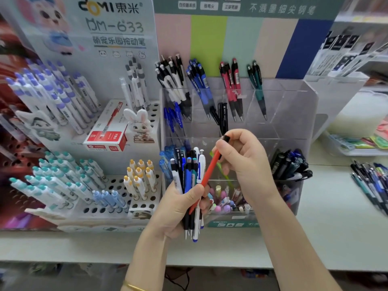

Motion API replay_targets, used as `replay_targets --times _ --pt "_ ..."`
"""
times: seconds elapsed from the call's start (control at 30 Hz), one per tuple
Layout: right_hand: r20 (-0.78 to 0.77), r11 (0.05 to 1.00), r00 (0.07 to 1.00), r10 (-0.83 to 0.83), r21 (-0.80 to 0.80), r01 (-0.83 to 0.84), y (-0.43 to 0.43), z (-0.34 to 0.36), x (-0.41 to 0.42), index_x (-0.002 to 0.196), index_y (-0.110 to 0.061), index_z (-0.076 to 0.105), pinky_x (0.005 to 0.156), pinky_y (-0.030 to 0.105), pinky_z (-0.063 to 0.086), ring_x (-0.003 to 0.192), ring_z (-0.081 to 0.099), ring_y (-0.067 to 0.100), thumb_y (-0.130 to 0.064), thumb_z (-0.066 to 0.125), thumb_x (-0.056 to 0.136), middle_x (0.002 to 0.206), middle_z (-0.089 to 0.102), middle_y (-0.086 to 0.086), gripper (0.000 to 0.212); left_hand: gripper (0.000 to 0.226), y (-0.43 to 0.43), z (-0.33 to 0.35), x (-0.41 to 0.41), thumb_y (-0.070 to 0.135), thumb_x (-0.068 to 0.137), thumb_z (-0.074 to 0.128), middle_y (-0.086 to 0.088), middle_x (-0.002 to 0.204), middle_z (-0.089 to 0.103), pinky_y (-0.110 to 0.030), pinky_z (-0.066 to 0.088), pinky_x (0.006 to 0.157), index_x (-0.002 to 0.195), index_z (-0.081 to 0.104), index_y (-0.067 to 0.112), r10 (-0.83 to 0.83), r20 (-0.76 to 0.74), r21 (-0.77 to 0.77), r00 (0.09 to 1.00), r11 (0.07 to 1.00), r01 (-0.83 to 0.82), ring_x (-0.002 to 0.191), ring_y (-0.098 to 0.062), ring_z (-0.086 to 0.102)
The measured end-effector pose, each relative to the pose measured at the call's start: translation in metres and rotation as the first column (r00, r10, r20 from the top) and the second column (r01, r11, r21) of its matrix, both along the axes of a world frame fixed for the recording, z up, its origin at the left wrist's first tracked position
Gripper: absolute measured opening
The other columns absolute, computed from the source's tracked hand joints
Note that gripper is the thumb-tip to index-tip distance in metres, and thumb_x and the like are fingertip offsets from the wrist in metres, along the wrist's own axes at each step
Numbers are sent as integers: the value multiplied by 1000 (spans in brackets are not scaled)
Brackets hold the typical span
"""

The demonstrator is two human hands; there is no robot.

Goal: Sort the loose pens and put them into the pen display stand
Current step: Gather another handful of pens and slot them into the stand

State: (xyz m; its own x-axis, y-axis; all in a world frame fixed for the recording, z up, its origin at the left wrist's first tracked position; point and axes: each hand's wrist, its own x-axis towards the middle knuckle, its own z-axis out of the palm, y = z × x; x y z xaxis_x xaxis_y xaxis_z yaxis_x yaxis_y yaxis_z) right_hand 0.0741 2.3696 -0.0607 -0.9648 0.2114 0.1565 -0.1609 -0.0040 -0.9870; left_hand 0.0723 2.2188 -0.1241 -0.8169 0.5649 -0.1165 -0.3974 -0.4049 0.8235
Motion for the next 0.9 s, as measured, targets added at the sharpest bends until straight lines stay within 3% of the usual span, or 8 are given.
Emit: replay_targets --times 0.17,0.27,0.47,0.57,0.7,0.73,0.8,0.9 --pt "-77 966 966 -246 -103 238 12 4 -9 99 -10 52 51 23 50 62 59 13 -11 55 95 80 65 5 5 38 -7 -3 1 15 66 78 -1 58 56 -25 46 50 94 55 4 168 2 -201 986 966 -164 50 -13 50" --pt "-144 933 923 -358 -7 361 15 0 -11 96 -20 51 57 22 52 73 64 18 -12 56 95 89 64 13 10 52 -12 -3 -1 20 55 88 1 64 64 -25 49 55 96 60 5 267 -135 -355 954 886 -298 56 -11 59" --pt "-261 814 939 -223 481 327 -4 -27 -16 92 -20 54 72 26 51 76 58 7 -14 65 88 82 59 -10 13 28 -16 5 0 0 75 75 4 70 71 -18 53 62 101 64 -1 293 -399 -379 869 810 -448 66 -7 67" --pt "-210 640 968 -137 727 248 -14 -44 -20 92 -18 58 64 20 42 77 59 12 -19 66 86 84 63 -6 10 25 -14 8 5 -1 75 73 9 70 71 -15 52 66 99 65 -5 262 -500 -352 825 809 -470 68 -2 67" --pt "-52 439 990 -131 892 104 -18 -57 -23 106 -18 59 59 28 36 88 59 19 -25 59 89 93 66 -1 18 41 -13 14 8 18 69 74 10 74 71 -16 51 69 104 65 0 257 -548 -297 796 830 -473 71 -2 67" --pt "-45 453 991 -126 886 98 -18 -57 -23 109 -19 60 64 30 42 91 59 18 -25 60 89 96 66 -2 21 40 -14 15 7 18 70 74 10 75 71 -16 51 70 105 65 1 250 -546 -307 800 828 -469 72 -2 67" --pt "-125 624 983 -133 760 181 -16 -46 -19 107 -19 64 75 31 50 89 60 12 -19 63 88 96 67 -6 19 27 -15 14 5 8 75 75 12 68 68 -16 51 67 99 64 2 227 -528 -350 818 820 -453 67 -1 65" --pt "-216 912 973 -85 376 163 -14 -8 -9 99 -18 70 73 20 49 80 60 6 -15 65 89 88 66 -9 13 20 -16 11 3 -1 78 73 15 63 65 -16 49 62 95 63 3 185 -488 -384 853 832 -400 62 1 62"
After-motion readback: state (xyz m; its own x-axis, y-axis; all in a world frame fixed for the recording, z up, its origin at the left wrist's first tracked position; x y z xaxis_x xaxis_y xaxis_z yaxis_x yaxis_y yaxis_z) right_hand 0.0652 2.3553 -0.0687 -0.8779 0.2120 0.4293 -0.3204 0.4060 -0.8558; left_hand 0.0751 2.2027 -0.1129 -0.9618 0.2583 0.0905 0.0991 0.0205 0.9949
